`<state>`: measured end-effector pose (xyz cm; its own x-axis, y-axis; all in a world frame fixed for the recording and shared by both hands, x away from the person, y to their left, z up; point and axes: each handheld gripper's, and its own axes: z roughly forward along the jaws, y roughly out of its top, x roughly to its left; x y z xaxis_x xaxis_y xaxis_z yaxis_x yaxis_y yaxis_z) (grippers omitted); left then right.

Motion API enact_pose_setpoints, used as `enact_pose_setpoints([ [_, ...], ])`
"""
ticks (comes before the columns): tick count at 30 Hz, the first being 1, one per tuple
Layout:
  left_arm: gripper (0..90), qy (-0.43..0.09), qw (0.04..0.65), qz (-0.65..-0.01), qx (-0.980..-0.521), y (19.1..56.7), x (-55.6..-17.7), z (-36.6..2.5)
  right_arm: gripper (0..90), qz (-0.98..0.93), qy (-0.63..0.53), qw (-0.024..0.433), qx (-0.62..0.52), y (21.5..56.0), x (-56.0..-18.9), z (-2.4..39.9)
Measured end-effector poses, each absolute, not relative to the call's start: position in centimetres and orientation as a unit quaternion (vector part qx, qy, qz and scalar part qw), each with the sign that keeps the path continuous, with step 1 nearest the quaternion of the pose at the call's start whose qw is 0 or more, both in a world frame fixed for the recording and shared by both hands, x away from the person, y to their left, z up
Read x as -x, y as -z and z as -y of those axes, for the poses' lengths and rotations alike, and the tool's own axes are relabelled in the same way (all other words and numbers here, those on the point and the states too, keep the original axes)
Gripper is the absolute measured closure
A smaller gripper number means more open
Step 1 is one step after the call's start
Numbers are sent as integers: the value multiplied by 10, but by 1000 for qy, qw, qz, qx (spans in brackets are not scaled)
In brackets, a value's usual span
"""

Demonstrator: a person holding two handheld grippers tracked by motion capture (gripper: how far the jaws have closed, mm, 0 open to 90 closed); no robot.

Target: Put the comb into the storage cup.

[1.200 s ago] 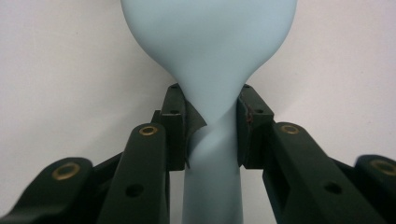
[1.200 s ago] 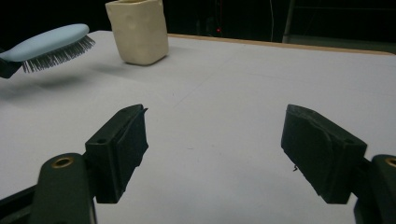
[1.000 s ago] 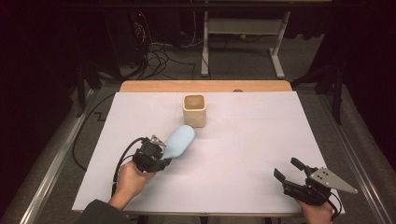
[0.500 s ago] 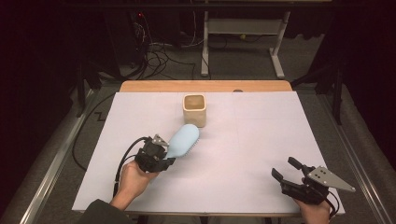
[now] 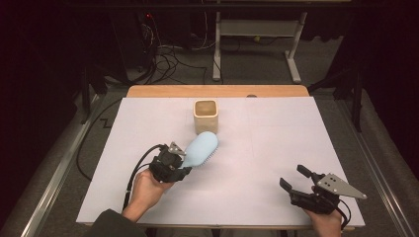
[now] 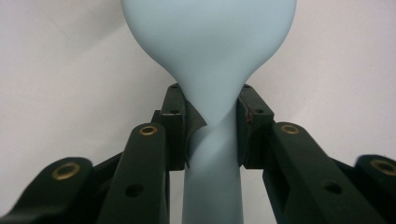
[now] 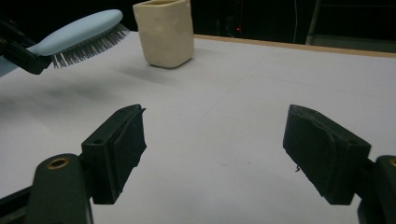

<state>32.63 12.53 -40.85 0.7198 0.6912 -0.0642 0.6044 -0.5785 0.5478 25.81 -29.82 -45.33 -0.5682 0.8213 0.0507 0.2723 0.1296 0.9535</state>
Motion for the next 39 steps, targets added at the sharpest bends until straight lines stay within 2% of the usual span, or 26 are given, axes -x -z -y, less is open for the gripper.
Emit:
enact_pose_setpoints([
  [39, 693, -74, 299, -306, -901, 400, -325, -69, 177, -727, -541, 211, -367, 457, -270, 263],
])
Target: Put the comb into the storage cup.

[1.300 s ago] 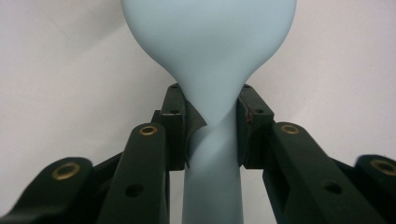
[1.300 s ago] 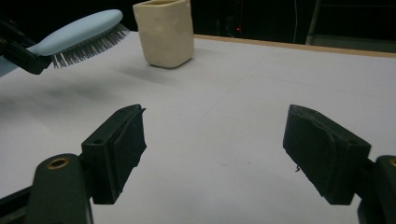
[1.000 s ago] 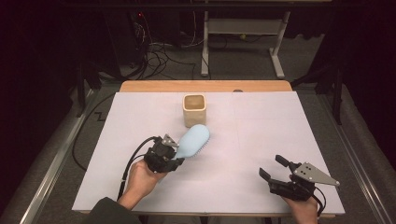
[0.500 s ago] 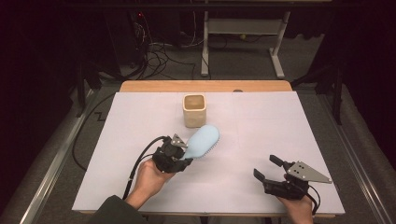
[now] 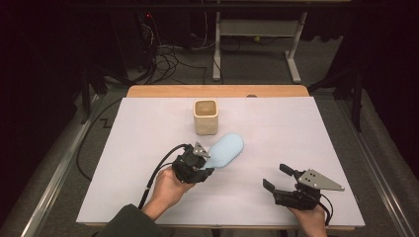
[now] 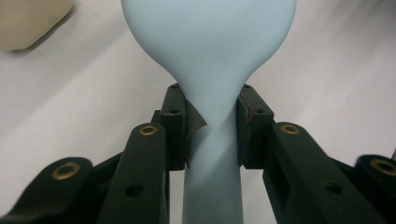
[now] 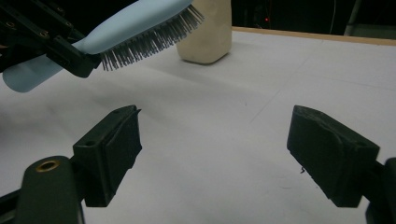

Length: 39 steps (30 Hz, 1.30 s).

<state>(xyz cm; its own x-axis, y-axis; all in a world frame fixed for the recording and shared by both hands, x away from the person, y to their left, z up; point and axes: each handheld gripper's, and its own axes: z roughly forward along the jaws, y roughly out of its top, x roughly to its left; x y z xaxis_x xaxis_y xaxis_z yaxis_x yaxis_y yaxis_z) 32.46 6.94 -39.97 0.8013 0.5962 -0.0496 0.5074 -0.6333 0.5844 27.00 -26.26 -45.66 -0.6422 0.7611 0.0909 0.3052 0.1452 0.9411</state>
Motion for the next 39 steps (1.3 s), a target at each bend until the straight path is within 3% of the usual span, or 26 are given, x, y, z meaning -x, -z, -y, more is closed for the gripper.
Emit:
enact_pose_setpoints([
  [16, 693, -74, 308, -287, -904, 398, -321, -53, 159, -727, -549, 191, -366, 453, -277, 248],
  [39, 693, -79, 313, -280, -904, 400, -318, -44, 146, -737, -547, 125, -376, 450, -294, 214],
])
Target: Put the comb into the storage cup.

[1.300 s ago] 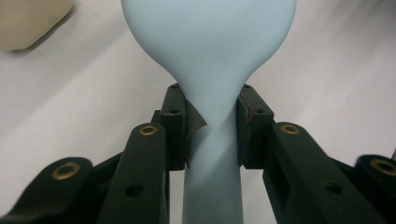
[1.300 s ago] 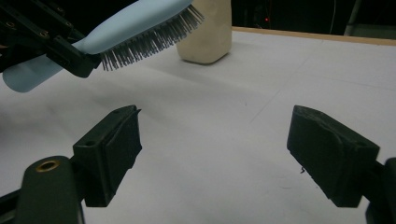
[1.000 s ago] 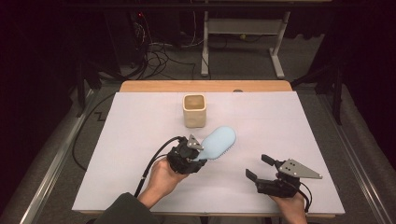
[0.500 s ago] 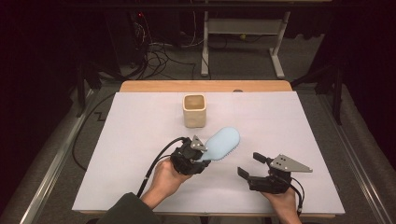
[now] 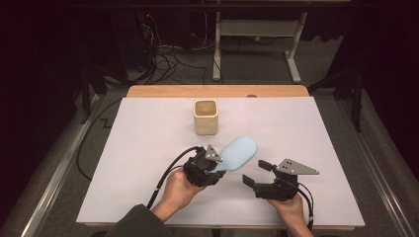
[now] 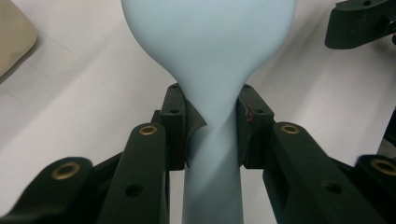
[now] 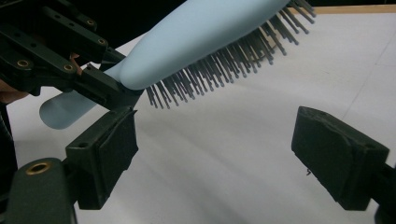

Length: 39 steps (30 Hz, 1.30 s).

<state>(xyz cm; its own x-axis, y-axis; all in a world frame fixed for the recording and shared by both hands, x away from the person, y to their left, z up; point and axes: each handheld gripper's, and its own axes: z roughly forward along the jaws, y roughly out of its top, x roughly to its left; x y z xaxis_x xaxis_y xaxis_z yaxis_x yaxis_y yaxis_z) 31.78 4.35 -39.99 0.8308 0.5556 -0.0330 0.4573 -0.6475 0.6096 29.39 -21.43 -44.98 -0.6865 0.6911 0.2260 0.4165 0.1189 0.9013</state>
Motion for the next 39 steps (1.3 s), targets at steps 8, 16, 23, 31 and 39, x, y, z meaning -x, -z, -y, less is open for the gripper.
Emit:
enact_pose_setpoints([
  [8, 693, -81, 315, -277, -904, 400, -316, -41, 138, -735, -552, 101, -381, 449, -300, 207],
  [16, 693, -79, 311, -272, -907, 402, -314, -39, 138, -732, -553, 86, -388, 448, -306, 200],
  [23, 693, -79, 315, -270, -906, 403, -312, -37, 137, -730, -559, 71, -386, 447, -311, 192],
  [31, 692, -75, 316, -269, -907, 406, -312, -33, 123, -733, -552, 52, -395, 445, -320, 184],
  [39, 692, -72, 322, -267, -906, 406, -310, -31, 143, -728, -555, 41, -401, 442, -324, 179],
])
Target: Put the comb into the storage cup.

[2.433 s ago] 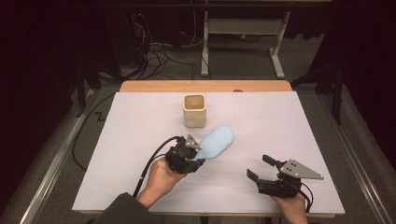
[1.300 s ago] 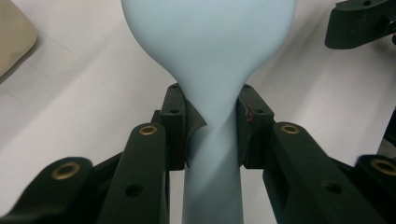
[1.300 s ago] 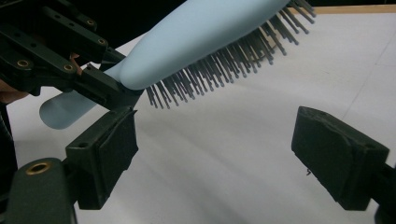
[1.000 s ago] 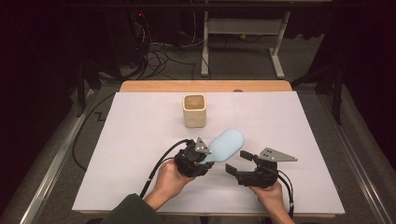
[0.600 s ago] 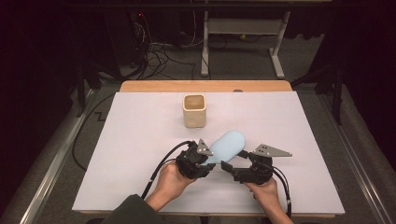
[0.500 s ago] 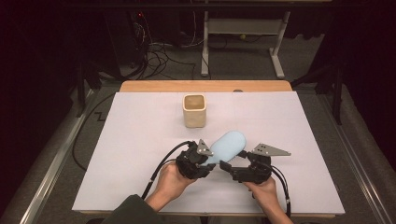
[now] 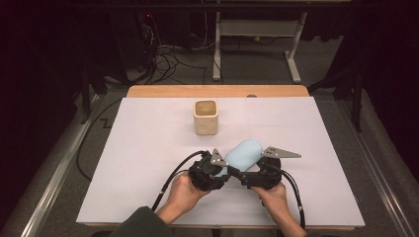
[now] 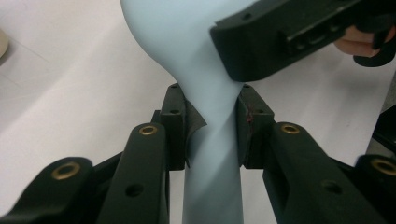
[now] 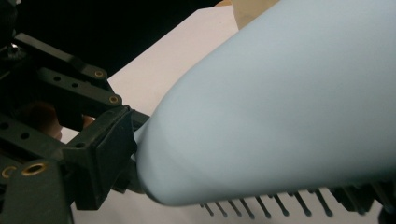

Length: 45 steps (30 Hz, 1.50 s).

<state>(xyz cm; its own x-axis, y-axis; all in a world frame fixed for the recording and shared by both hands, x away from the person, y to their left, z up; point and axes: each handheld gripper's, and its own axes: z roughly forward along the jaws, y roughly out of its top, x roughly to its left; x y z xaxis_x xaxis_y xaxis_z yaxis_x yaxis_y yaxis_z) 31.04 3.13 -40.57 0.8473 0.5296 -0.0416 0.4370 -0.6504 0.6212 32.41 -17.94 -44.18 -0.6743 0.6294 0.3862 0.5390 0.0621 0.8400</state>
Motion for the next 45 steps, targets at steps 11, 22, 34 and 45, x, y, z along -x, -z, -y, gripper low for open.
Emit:
enact_pose_setpoints([
  [11, 693, -70, 319, -272, -905, 402, -312, -28, 217, -733, -542, 33, -409, 431, -329, 177],
  [22, 693, -71, 319, -274, -905, 400, -314, -28, 388, -732, -553, 37, -397, 422, -327, 175],
  [34, 693, -85, 319, -275, -903, 396, -314, -31, 501, -747, -553, 37, -367, 413, -326, 166],
  [45, 691, -83, 324, -274, -902, 393, -314, -36, 543, -760, -545, 35, -352, 403, -326, 159],
])
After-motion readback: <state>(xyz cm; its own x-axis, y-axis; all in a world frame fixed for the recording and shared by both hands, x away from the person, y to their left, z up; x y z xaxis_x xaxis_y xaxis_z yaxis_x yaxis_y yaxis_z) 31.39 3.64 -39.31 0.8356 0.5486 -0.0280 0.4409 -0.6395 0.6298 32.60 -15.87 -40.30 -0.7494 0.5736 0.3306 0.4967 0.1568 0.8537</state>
